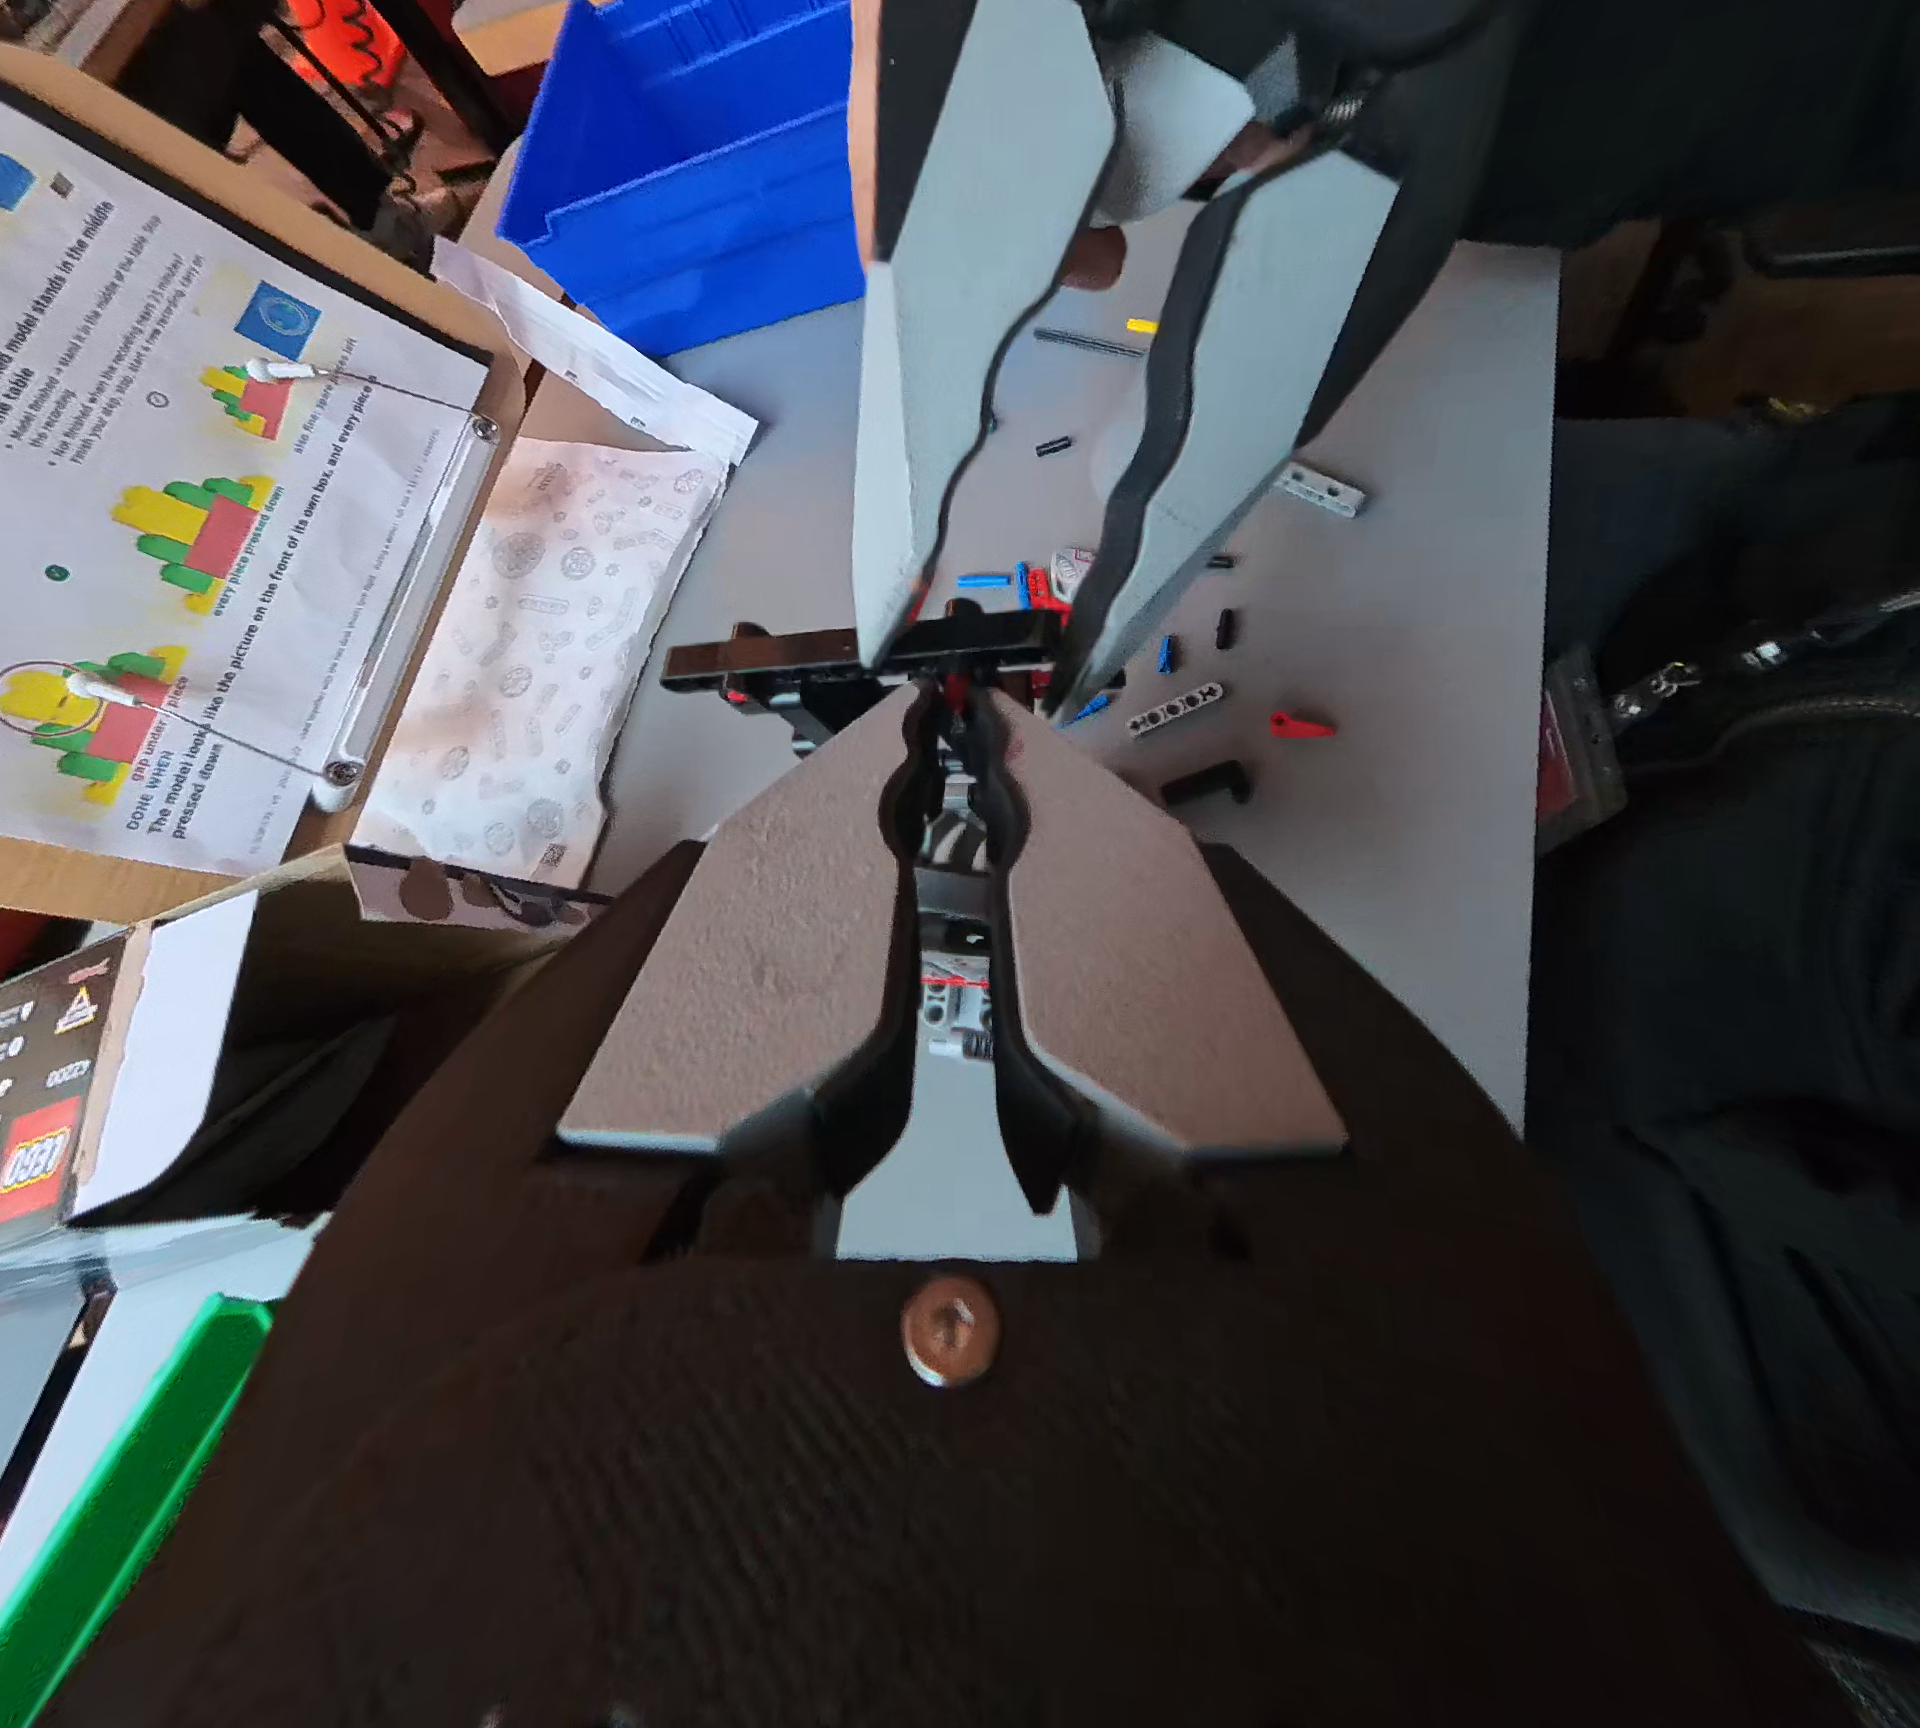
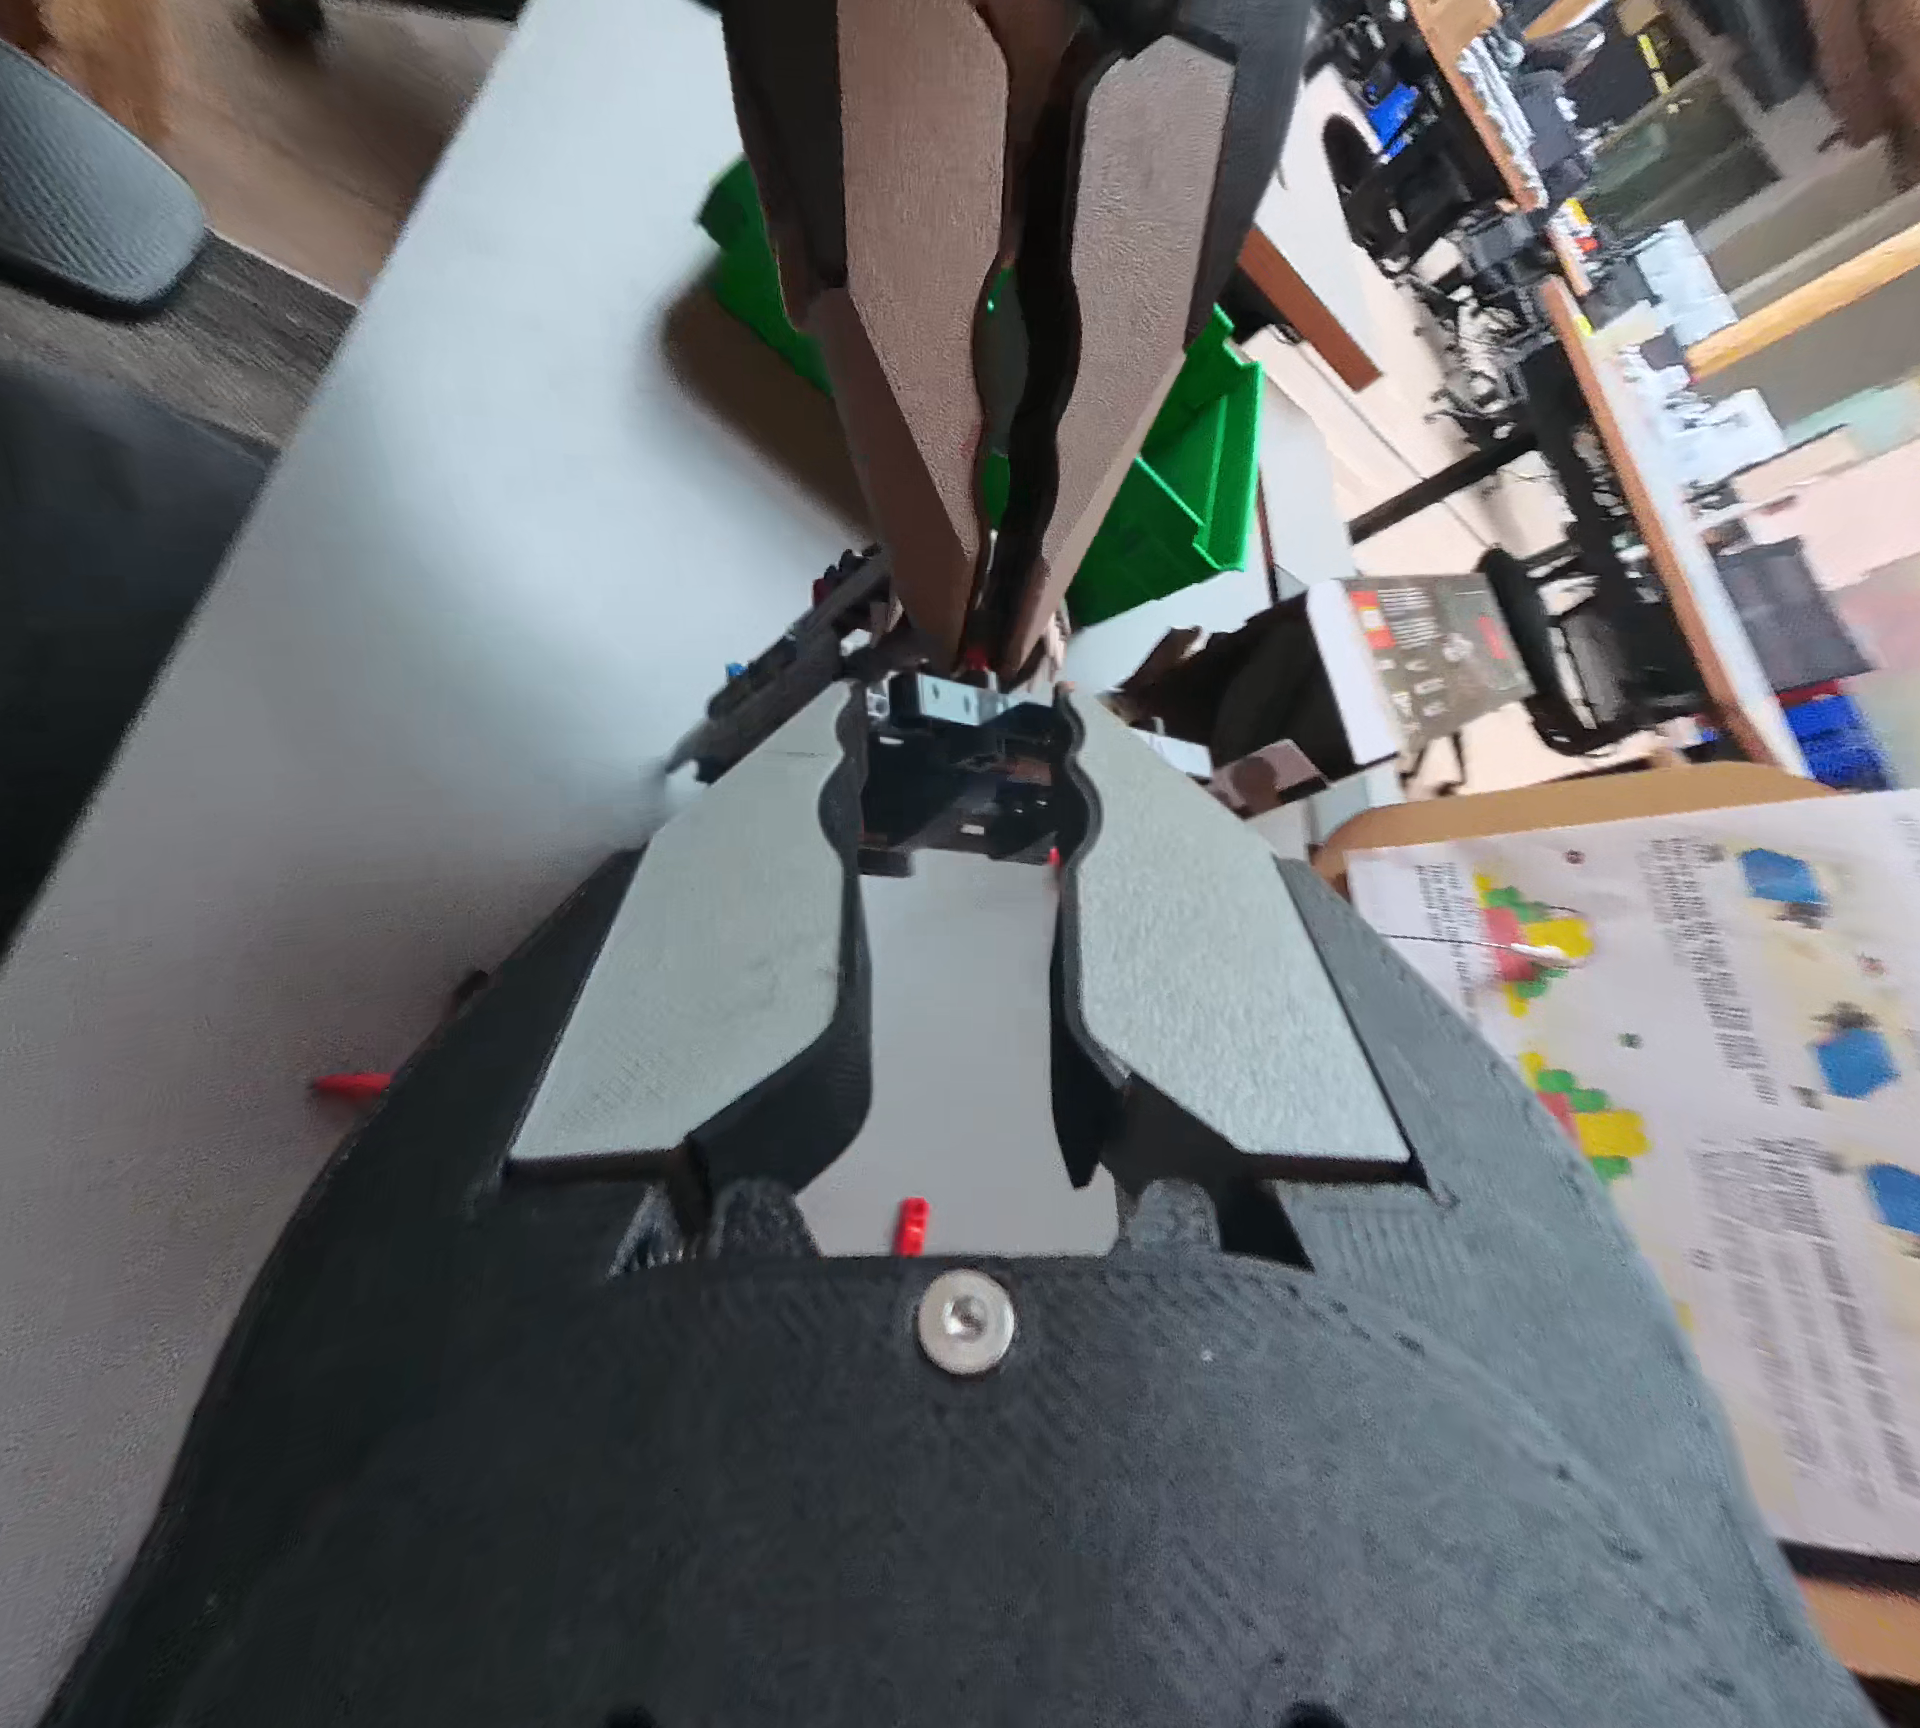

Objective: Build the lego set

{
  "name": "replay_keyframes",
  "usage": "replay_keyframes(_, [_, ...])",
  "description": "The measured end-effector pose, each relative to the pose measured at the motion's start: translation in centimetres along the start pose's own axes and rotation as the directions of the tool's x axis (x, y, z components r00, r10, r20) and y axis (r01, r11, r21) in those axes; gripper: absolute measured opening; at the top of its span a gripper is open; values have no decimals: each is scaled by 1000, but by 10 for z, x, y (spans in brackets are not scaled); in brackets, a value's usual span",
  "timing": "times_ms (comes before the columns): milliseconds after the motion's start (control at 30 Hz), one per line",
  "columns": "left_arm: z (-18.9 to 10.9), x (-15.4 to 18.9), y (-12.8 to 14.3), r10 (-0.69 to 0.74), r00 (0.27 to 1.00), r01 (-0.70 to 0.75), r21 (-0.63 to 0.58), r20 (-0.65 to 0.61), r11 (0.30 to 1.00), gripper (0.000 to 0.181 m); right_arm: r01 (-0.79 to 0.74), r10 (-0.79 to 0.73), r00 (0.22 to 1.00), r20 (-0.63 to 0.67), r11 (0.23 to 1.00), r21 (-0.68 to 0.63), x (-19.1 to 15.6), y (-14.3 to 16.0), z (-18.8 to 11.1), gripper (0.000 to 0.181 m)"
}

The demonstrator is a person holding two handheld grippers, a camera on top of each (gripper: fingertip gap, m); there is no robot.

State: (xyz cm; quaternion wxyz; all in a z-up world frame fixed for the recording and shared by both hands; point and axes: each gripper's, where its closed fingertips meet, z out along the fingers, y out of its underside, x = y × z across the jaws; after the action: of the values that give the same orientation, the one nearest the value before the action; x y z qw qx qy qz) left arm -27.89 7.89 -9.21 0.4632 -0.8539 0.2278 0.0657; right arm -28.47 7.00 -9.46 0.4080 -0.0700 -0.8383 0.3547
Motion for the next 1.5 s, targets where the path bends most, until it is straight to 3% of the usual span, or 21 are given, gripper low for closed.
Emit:
replay_keyframes(233, [-3, 0, -6, -3, 1000, 2, -70, -7, 998, 0, 206, -225, 963, -151, 970, -128, 13, 7, 4, 16])
replay_keyframes(300, [0, -1, 4, 42, 999, -39, -134, 20, 990, 0, 259, -291, 936, -197, 950, -174, 17, 9, 3, 12])
replay_keyframes(367, [5, 1, 10, 52, 998, -48, -162, 24, 986, 0, 253, -271, 946, -179, 960, -117, 10, 3, 3, 12])
replay_keyframes(533, [-1, -2, 1, -13, 1000, 15, -95, 23, 995, 0, 182, -192, 968, -161, 981, -72, 11, 5, 0, 14])
replay_keyframes(700, [0, -7, -2, 15, 1000, -11, -150, 25, 989, 12, 222, -226, 965, -132, 974, -41, 6, 1, 1, 15])
replay_keyframes(933, [4, -3, -6, -13, 1000, 10, -157, -22, 988, 5, 218, -217, 970, -112, 976, -5, 4, 1, -7, 16])
replay_keyframes(967, [4, -2, -6, -22, 999, 18, -157, -27, 987, 4, 216, -215, 969, -122, 976, -2, 6, 0, -8, 23])
replay_keyframes(1067, [6, 0, -6, -35, 999, 31, -162, -26, 986, 2, 224, -224, 966, -129, 974, -18, 8, 3, -9, 33])
replay_keyframes(1300, [9, 0, 3, -8, 1000, 8, -222, -2, 975, 2, 325, -337, 927, -163, 941, -95, 7, 8, -2, 19])
replay_keyframes(1500, [8, 0, 2, 0, 1000, 2, -231, 6, 973, 2, 378, -395, 902, -174, 918, -121, 7, 8, 0, 16])
